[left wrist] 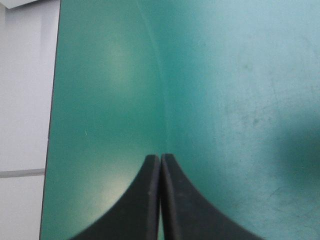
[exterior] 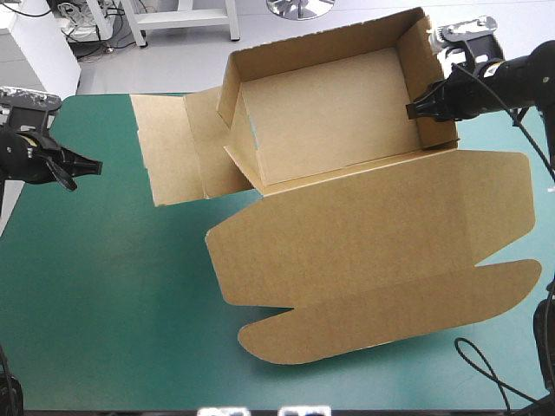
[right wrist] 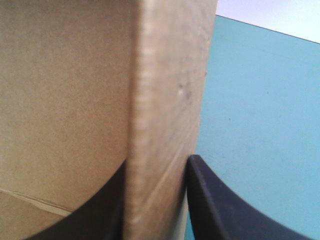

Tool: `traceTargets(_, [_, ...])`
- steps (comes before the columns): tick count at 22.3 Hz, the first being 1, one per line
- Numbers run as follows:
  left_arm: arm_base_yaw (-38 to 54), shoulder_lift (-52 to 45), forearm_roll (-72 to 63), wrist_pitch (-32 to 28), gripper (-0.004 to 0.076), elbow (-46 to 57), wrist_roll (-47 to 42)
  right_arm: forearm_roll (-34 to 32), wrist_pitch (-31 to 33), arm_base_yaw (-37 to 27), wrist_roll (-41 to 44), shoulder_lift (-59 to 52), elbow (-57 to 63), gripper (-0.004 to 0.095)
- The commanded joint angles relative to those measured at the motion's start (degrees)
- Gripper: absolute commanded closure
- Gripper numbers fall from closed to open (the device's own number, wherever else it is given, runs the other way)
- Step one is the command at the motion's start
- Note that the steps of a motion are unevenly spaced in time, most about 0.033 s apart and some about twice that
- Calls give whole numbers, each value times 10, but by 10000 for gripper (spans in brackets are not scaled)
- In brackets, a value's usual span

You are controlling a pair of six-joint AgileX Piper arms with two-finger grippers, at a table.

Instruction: Fold the box

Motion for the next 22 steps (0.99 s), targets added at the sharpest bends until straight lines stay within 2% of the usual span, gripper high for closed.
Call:
traceTargets(1, [1, -19, 23, -72, 734, 47, -19, 41, 6, -12, -6, -32, -19, 927])
traceTargets(3, [1, -19, 28, -156, 734, 118, -65, 48, 6, -12, -6, -33, -18, 927])
traceTargets(5, [1, -19, -5, -249, 734, 170, -74, 66, 6, -12, -6, -33, -18, 927])
traceTargets(7, [0, -10, -45, -317, 734, 201, -74, 87, 6, -11, -9, -33, -18, 927])
traceTargets(8, [0, -3, -65, -329, 734, 207, -74, 97, 6, -11, -9, -33, -18, 927])
traceTargets(10, [0, 18, -132, -327, 734, 207, -45, 108, 6, -11, -12, -33, -18, 927])
traceTargets(13, [0, 41, -265, -315, 734, 207, 50, 112, 6, -11, -12, -33, -18, 927])
traceTargets(15, [0, 58, -425, -300, 734, 207, 170, 112, 6, -11, -12, -33, -18, 927])
traceTargets(17, [0, 65, -530, -280, 734, 207, 268, 112, 6, -11, -15, -33, -18, 927])
traceTargets(20, [0, 69, -733, -211, 734, 207, 420, 111, 6, -11, -16, -33, -18, 927])
traceTargets(22, [0, 71, -808, -166, 734, 207, 468, 111, 6, -11, -17, -33, -18, 927])
